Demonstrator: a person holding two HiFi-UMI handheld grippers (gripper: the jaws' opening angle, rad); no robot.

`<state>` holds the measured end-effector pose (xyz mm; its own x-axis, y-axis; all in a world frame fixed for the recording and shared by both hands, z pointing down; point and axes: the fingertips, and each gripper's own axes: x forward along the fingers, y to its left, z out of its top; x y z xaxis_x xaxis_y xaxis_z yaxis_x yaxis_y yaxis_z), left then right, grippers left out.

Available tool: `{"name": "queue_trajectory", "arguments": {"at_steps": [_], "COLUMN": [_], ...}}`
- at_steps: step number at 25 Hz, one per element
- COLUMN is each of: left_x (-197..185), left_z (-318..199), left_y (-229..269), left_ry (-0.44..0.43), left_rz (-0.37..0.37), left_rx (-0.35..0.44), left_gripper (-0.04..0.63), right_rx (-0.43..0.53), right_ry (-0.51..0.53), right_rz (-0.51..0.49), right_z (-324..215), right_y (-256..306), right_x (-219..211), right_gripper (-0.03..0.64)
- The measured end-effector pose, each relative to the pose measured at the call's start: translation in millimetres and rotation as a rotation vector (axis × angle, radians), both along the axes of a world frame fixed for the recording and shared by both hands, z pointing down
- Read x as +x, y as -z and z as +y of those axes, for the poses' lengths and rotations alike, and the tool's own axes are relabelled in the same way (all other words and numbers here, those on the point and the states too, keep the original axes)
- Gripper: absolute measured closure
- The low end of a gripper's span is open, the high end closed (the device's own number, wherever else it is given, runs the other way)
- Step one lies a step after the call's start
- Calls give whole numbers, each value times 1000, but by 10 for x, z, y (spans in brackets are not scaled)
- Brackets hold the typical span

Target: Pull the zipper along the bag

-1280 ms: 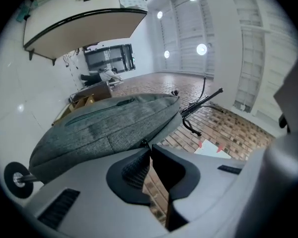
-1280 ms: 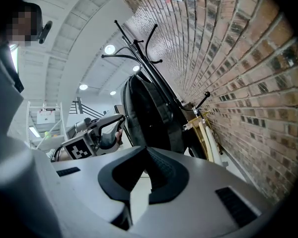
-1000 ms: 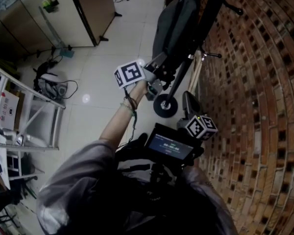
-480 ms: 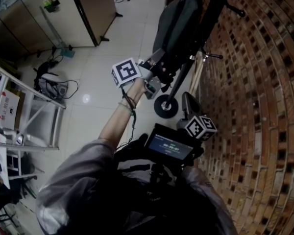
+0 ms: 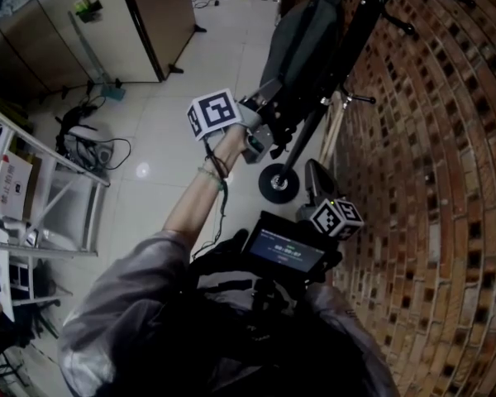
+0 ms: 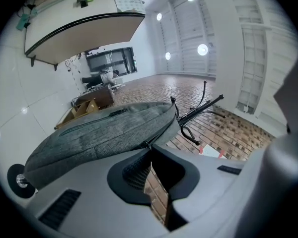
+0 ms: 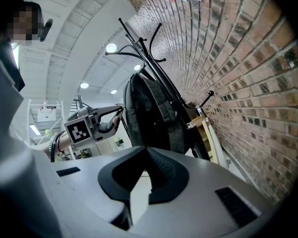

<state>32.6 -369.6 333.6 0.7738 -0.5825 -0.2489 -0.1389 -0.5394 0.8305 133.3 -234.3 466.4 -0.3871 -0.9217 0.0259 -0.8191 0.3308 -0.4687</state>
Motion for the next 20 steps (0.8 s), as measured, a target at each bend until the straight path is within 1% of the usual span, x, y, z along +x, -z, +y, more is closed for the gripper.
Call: {"name": "queue_trajectory", "arguments": {"at_steps": [3, 6, 10, 13, 16, 20], "left_x": [16, 27, 39, 108, 112, 114], "left_z": [-19, -28, -10, -47, -72, -115], "left_y": [40, 93, 173, 249, 366, 502], "left_ry": [-21, -26, -53, -48, -54, -48], "left_rz": [9, -30, -16, -33, -11, -20], "left_rx": [-26, 1, -44, -33, -43, -30], "left_gripper": [581, 580, 576, 574, 571, 568], "right_rx": [-2, -5, -2, -1, 1, 0], "right_ry": [-4, -3, 3, 14, 12, 10], "right_rz": [-1, -3, -6, -12, -14, -21], "right_z": [5, -5, -5, -26, -23, -3], "right_y": [-20, -29, -26, -55, -58, -29], "right_x": [13, -7, -91, -75, -78, -79], "right_gripper": [612, 612, 612, 612, 612, 612]}}
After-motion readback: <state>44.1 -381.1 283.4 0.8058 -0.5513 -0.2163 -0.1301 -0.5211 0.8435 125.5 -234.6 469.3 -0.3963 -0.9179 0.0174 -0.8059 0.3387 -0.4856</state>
